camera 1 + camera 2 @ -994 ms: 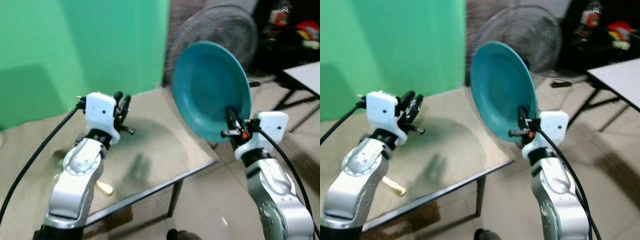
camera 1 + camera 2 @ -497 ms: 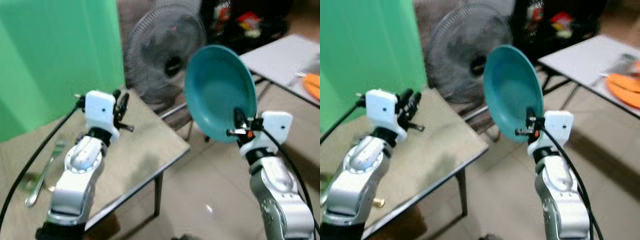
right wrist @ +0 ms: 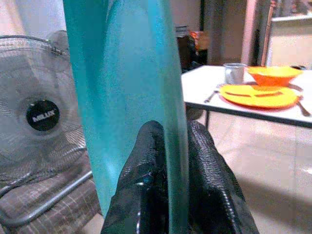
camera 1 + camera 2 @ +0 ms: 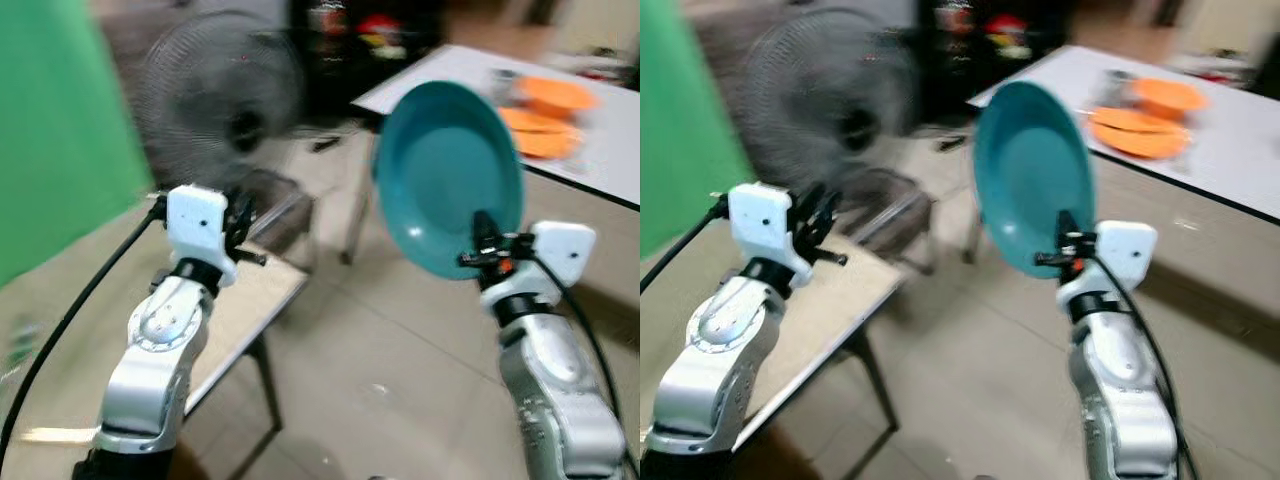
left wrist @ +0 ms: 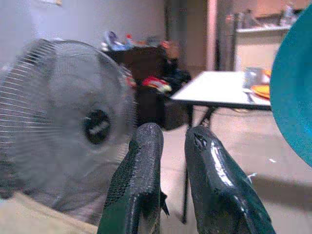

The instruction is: Setting the table

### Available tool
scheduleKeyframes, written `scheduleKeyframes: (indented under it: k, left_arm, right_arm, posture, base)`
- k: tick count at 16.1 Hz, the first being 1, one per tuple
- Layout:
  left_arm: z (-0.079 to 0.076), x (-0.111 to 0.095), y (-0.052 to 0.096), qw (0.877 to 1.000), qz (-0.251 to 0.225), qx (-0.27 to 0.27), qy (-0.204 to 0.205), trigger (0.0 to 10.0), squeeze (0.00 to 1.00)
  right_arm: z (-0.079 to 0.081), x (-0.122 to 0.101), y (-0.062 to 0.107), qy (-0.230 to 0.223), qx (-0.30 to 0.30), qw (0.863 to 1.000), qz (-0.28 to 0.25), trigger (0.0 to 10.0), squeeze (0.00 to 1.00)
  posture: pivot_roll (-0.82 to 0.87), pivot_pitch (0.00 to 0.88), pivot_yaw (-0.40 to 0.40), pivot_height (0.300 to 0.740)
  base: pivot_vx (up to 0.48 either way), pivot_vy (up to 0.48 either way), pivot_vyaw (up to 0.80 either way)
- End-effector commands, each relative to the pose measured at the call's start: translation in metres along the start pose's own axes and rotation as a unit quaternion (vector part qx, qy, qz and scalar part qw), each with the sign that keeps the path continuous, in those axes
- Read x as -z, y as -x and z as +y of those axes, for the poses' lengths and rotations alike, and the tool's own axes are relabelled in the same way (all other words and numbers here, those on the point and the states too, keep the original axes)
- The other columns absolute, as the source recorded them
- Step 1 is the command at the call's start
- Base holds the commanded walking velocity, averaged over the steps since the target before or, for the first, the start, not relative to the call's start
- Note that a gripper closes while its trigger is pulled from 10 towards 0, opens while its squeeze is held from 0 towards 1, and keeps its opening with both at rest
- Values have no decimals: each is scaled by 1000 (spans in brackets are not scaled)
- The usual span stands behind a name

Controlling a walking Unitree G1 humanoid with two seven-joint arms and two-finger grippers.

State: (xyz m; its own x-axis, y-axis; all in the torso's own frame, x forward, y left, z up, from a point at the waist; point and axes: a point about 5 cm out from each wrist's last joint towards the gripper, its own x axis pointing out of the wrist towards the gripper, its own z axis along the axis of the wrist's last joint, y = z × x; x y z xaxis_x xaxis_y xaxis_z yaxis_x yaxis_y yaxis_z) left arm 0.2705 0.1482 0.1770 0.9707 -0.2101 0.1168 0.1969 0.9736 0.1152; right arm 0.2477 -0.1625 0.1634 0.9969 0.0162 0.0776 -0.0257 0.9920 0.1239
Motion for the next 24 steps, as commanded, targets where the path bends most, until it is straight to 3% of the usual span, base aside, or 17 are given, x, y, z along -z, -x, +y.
scheduleKeyframes:
  k: [1,4,8,11,18,24]
  left_arm:
    - [-1,1,-1,1000,-1,2,-2,10000,0]
    - [-7,0,-3,1000,-9,15,12,10000,0]
    - [-11,0,1,999,-24,46,-4,10000,0]
    - [-9,2,5,999,-19,39,-3,10000,0]
    - [-12,4,4,998,-14,54,-7,10000,0]
    - [-12,6,4,998,-8,61,-1,10000,0]
  right_arm:
    - [1,-8,0,-1,-10,1000,-14,10000,0]
    - [-1,-10,0,-4,-16,1000,-17,10000,0]
    - [-4,-8,0,-5,-12,1000,-13,10000,0]
    - [-3,-6,0,-7,-19,1000,-5,10000,0]
    - [-2,-1,6,-3,-25,1000,4,10000,0]
    - [-4,-1,9,-6,-16,1000,5,10000,0]
  posture:
    - [21,0,-1,740]
    - [12,0,-2,740]
    - [17,0,-17,740]
    - [20,0,-27,740]
    - [13,0,-9,740]
    - [4,0,7,740]
  base:
    - [0,0,-769]
    - [0,0,-769]
    - [0,0,-780]
    - [261,0,-800]
    - [324,0,0]
    - [363,0,-742]
